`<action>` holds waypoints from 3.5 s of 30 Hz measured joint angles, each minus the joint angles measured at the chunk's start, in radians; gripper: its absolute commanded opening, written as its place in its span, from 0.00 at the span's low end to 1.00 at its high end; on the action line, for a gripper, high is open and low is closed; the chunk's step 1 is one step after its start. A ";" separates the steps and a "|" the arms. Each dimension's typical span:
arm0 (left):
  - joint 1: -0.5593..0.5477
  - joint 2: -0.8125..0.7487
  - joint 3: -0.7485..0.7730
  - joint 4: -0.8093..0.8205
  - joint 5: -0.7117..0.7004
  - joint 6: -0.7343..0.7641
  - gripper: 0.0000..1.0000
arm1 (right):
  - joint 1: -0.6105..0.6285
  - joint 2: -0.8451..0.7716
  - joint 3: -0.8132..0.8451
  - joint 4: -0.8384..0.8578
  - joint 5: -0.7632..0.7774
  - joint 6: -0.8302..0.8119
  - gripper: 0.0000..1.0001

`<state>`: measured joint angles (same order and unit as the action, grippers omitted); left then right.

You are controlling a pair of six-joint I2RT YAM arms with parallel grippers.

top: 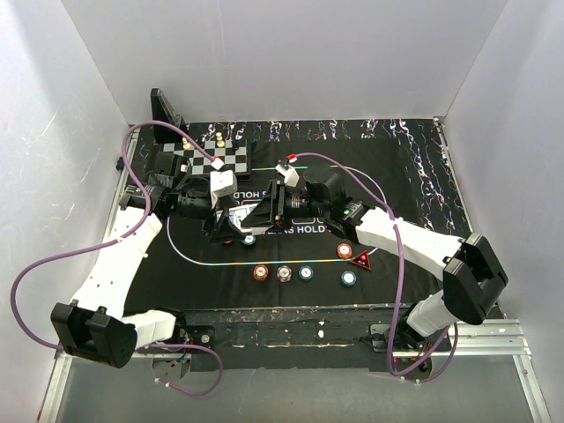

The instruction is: Distribute texas hold em gaming equipment

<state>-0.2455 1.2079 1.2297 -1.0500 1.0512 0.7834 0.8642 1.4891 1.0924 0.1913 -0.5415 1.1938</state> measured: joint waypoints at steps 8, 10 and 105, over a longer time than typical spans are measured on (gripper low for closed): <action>0.000 -0.005 0.000 -0.034 -0.023 0.052 0.59 | 0.002 -0.001 -0.011 0.023 0.000 0.021 0.30; 0.000 -0.013 0.000 -0.036 -0.036 0.061 0.66 | 0.003 -0.002 -0.014 0.031 0.000 0.026 0.29; -0.047 -0.035 -0.034 -0.166 -0.166 0.105 0.45 | -0.074 -0.222 -0.073 -0.304 0.132 -0.139 0.41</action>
<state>-0.2920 1.1725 1.1954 -1.2163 0.8852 0.8886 0.7906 1.2667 1.0191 -0.1127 -0.4099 1.0550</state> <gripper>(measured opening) 0.645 0.421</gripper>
